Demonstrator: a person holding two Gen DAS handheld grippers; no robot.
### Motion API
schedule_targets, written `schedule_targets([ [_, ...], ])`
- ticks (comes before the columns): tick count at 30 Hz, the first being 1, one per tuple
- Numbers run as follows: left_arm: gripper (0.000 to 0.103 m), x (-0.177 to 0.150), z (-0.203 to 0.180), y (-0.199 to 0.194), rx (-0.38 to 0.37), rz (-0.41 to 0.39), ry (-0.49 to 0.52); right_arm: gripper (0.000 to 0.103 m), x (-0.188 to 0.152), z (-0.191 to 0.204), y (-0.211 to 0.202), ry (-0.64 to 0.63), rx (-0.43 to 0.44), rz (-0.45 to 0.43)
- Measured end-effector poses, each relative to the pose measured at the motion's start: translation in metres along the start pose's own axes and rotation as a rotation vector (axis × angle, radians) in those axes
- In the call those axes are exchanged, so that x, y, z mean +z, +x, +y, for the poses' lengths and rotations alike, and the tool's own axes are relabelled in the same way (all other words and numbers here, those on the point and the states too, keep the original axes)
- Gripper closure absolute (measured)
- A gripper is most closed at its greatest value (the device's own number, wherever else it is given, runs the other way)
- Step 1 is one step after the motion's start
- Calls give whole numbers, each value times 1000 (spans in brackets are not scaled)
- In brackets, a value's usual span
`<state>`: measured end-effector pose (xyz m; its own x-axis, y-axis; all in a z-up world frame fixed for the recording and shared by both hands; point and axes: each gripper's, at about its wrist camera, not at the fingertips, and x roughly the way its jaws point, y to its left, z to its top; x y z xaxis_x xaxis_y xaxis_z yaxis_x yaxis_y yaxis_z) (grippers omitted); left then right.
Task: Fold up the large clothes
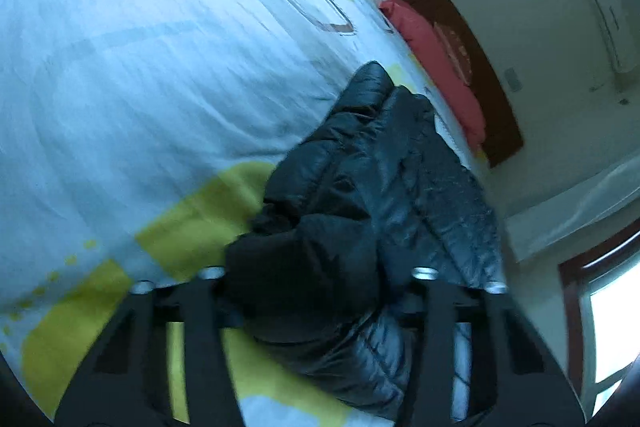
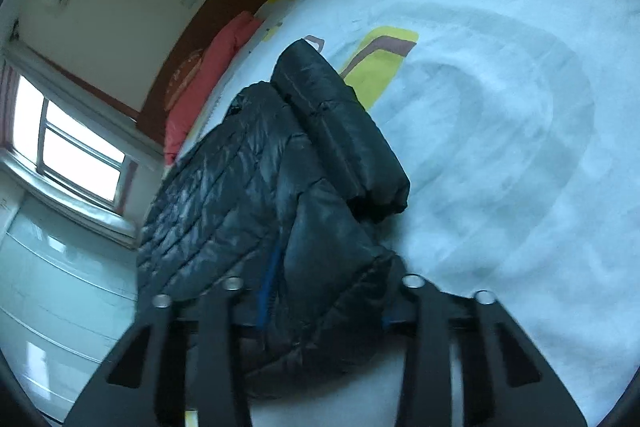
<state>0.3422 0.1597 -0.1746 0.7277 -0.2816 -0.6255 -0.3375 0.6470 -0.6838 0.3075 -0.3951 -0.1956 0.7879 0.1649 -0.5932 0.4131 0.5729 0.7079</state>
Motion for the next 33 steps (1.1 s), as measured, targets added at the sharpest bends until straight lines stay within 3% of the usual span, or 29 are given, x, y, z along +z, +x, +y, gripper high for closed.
schedule_targets([
  [2, 75, -3, -4, -7, -5, -6, 24, 82, -1, 3, -7, -18, 15, -5],
  [5, 79, -5, -2, -19, -12, -4, 29, 84, -7, 1, -23, -10, 39, -2],
  [16, 80, -45, 47, -110, -38, 24, -33, 84, -56, -26, -100, -6, 60, 50],
  [23, 80, -75, 70, -165, -25, 26, 0, 84, -98, -51, -154, 0, 60, 80],
  [33, 80, -103, 100, -213, -21, 32, 19, 84, -126, -65, -191, -14, 59, 101],
])
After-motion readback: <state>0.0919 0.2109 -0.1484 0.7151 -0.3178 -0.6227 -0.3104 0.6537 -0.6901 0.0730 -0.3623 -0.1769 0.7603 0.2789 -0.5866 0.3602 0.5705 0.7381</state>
